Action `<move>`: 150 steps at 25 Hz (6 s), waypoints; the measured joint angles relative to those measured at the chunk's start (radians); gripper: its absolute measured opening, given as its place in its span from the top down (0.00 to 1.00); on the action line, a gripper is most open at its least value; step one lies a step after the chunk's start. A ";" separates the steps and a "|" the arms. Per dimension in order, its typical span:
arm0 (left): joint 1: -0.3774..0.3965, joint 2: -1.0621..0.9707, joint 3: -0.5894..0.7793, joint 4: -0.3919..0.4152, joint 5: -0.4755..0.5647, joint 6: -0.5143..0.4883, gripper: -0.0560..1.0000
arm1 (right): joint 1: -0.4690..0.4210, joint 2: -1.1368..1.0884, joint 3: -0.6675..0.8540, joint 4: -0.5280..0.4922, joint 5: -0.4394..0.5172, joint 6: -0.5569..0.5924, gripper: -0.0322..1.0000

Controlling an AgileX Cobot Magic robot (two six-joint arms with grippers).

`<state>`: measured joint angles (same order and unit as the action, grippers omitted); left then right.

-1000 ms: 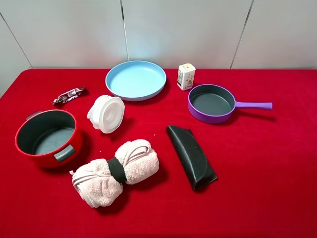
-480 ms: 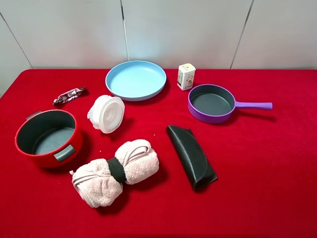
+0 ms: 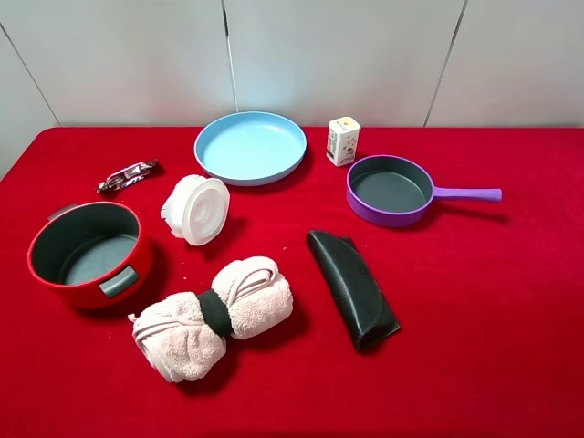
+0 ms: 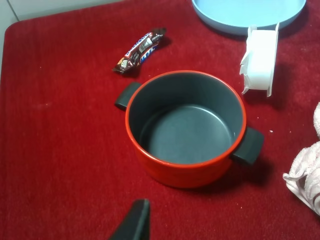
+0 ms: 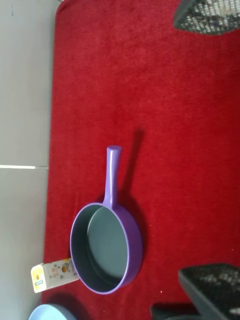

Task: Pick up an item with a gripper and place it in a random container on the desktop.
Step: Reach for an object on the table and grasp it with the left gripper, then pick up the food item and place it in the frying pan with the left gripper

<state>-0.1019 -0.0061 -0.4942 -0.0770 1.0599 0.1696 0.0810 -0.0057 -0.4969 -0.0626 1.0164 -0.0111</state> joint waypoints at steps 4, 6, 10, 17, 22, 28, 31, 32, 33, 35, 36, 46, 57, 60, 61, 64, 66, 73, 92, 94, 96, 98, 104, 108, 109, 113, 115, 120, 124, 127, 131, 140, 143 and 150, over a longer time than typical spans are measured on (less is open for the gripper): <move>0.000 0.000 0.000 0.000 0.000 0.000 0.01 | 0.000 0.000 0.000 0.000 0.000 0.000 0.30; 0.000 0.000 0.000 0.000 0.000 0.000 0.01 | 0.000 0.000 0.000 0.000 0.000 0.000 0.30; 0.000 0.023 -0.013 -0.001 -0.001 0.000 0.01 | 0.000 0.000 0.000 0.000 0.000 0.000 0.30; 0.000 0.199 -0.060 -0.001 -0.022 0.019 0.01 | 0.000 0.000 0.000 0.000 0.000 0.000 0.30; 0.000 0.322 -0.092 -0.001 -0.062 0.059 0.01 | 0.000 0.000 0.000 0.000 0.000 0.000 0.30; -0.029 0.467 -0.147 -0.001 -0.112 0.062 0.01 | 0.000 0.000 0.000 0.000 0.000 0.000 0.30; -0.036 0.550 -0.171 -0.002 -0.144 0.063 0.01 | 0.000 0.000 0.000 0.000 0.000 0.000 0.30; -0.036 0.581 -0.181 -0.002 -0.151 0.064 0.01 | 0.000 0.000 0.000 0.000 0.000 0.000 0.30; -0.036 0.613 -0.190 -0.002 -0.162 0.064 0.01 | 0.000 0.000 0.000 0.000 0.000 0.000 0.30; -0.036 0.671 -0.207 -0.002 -0.184 0.065 0.01 | 0.000 0.000 0.000 0.000 0.000 0.000 0.30; -0.036 0.702 -0.215 -0.002 -0.195 0.065 0.01 | 0.000 0.000 0.000 0.000 0.000 0.000 0.30; -0.036 0.953 -0.277 -0.061 -0.291 0.085 0.01 | 0.000 0.000 0.000 0.000 0.000 0.000 0.30; -0.142 1.108 -0.279 -0.088 -0.448 0.085 0.01 | 0.000 0.000 0.000 0.000 0.000 0.000 0.30; -0.166 1.166 -0.279 -0.093 -0.498 0.079 0.01 | 0.000 0.000 0.000 0.000 0.000 0.000 0.30; -0.170 1.187 -0.279 -0.097 -0.512 0.076 0.01 | 0.000 0.000 0.000 0.000 0.000 0.000 0.30; -0.175 1.248 -0.280 -0.103 -0.574 0.075 0.01 | 0.000 0.000 0.000 0.000 0.000 0.000 0.30; -0.176 1.289 -0.280 -0.104 -0.607 0.073 0.01 | 0.000 0.000 0.000 0.000 0.000 0.000 0.30; -0.200 1.407 -0.315 -0.110 -0.666 0.071 0.01 | 0.000 0.000 0.000 0.000 0.000 0.000 0.30; -0.302 1.755 -0.529 -0.129 -0.697 0.065 0.01 | 0.000 0.000 0.000 0.000 0.000 0.000 0.30; -0.309 1.784 -0.539 -0.130 -0.699 0.065 0.01 | 0.000 0.000 0.000 0.000 0.000 0.000 0.30; -0.314 1.808 -0.544 -0.132 -0.708 0.065 0.01 | 0.000 0.000 0.000 0.000 0.000 0.000 0.30; -0.315 1.831 -0.545 -0.133 -0.715 0.065 0.01 | 0.000 0.000 0.000 0.000 0.000 0.000 0.30; -0.315 1.862 -0.545 -0.133 -0.718 0.065 0.01 | 0.000 0.000 0.000 0.000 0.000 0.000 0.30; -0.315 1.864 -0.545 -0.133 -0.721 0.065 0.01 | 0.000 0.000 0.000 0.000 0.000 0.000 0.30; -0.315 1.864 -0.545 -0.133 -0.722 0.065 0.01 | 0.000 0.000 0.000 0.000 0.000 0.000 0.30; -0.315 1.864 -0.545 -0.133 -0.722 0.065 0.01 | 0.000 0.000 0.000 0.000 0.000 0.000 0.30; -0.315 1.864 -0.545 -0.133 -0.722 0.065 0.02 | 0.000 0.000 0.000 0.000 0.000 0.000 0.30; -0.315 1.864 -0.545 -0.133 -0.722 0.065 0.14 | 0.000 0.000 0.000 0.000 0.000 0.000 0.30; -0.315 1.864 -0.545 -0.133 -0.722 0.065 0.32 | 0.000 0.000 0.000 0.000 0.000 0.000 0.30; -0.315 1.864 -0.545 -0.133 -0.722 0.065 0.44 | 0.000 0.000 0.000 0.000 0.000 0.000 0.30; -0.315 1.864 -0.545 -0.133 -0.726 0.065 0.60 | 0.000 0.000 0.000 0.000 0.000 0.000 0.30; -0.315 1.864 -0.545 -0.133 -0.729 0.065 0.63 | 0.000 0.000 0.000 0.000 0.000 0.000 0.30; -0.315 1.864 -0.545 -0.133 -0.729 0.065 0.63 | 0.000 0.000 0.000 0.000 0.000 0.000 0.30; -0.315 1.864 -0.545 -0.133 -0.729 0.065 0.63 | 0.000 0.000 0.000 0.000 0.000 0.000 0.30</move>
<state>-0.4170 1.8579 -1.0388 -0.2104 0.3307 0.2342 0.0810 -0.0057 -0.4969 -0.0626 1.0164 -0.0111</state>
